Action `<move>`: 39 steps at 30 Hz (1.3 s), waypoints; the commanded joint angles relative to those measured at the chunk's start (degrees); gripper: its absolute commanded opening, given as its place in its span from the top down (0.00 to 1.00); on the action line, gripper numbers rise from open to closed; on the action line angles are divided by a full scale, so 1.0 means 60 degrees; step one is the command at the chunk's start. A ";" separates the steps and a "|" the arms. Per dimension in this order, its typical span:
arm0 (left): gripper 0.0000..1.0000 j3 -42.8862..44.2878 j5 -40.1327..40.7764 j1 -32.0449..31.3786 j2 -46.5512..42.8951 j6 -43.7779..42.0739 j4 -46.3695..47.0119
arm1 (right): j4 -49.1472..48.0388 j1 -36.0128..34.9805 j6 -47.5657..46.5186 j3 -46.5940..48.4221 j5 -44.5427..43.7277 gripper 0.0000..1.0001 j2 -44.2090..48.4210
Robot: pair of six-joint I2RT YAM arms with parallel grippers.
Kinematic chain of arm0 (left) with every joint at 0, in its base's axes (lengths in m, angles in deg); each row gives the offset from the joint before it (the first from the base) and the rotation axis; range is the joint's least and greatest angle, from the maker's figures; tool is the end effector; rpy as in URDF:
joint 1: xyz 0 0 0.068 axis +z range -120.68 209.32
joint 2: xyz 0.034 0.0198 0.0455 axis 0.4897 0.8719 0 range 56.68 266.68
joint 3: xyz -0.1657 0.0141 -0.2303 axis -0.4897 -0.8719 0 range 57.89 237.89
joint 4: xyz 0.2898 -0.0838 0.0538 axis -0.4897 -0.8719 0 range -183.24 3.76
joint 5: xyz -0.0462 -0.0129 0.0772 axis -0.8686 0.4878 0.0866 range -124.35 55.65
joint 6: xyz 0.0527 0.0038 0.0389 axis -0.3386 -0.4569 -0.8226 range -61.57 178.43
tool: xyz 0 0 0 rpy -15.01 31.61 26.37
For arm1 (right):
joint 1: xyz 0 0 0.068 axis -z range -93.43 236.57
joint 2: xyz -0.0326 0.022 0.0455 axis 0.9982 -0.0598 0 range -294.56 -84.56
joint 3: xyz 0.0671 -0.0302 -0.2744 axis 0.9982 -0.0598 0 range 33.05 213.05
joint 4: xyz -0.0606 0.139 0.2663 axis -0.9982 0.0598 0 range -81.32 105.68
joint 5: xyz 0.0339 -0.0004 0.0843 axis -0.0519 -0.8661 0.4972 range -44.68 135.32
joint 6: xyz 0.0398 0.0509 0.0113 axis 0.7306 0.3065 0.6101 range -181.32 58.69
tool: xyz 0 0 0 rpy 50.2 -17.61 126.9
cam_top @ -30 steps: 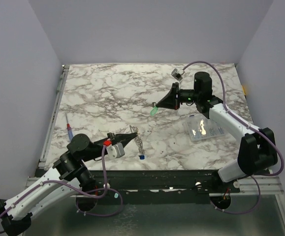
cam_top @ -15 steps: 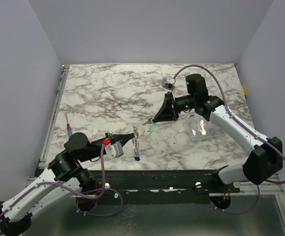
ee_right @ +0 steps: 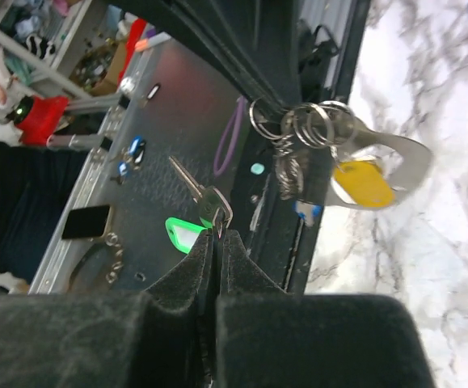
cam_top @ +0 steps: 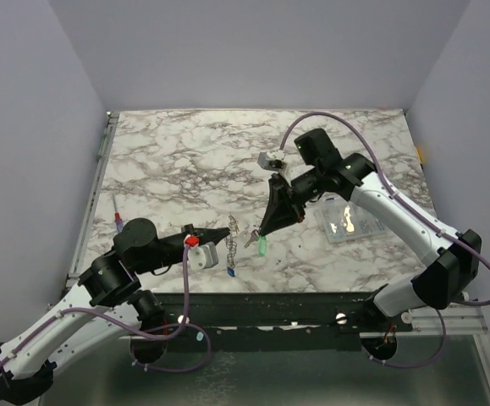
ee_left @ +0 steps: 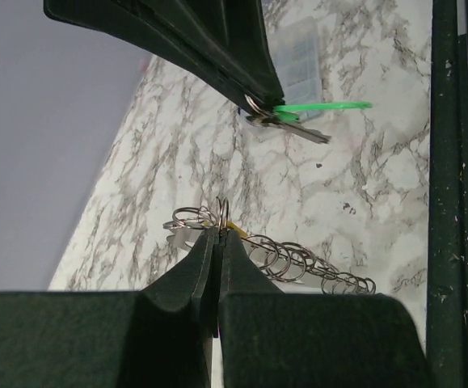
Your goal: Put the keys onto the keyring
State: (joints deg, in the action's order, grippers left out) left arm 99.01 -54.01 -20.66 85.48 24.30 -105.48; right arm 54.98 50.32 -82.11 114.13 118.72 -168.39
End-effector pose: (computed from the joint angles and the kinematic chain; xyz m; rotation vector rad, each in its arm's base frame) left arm 0.0980 -0.1437 0.3525 1.3241 1.0805 -0.4964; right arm 0.2478 0.2430 0.3664 -1.5139 1.5635 1.6541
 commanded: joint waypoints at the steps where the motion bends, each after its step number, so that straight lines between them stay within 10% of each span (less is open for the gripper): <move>1: 1.00 0.0245 -0.0318 -0.0004 0.0095 -0.0689 -0.0118 | 0.1358 -0.0513 -0.0859 0.0198 0.0245 0.99 -0.0356; 39: 1.00 0.0177 -0.2590 -0.0022 0.1147 -0.2524 -0.0032 | 0.1042 -0.1404 0.0975 0.0621 -0.1024 0.99 -0.1012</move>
State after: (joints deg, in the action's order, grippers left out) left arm 99.01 -66.36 -20.68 92.54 11.14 -106.14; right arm 63.05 42.28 -78.90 118.50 113.63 -174.86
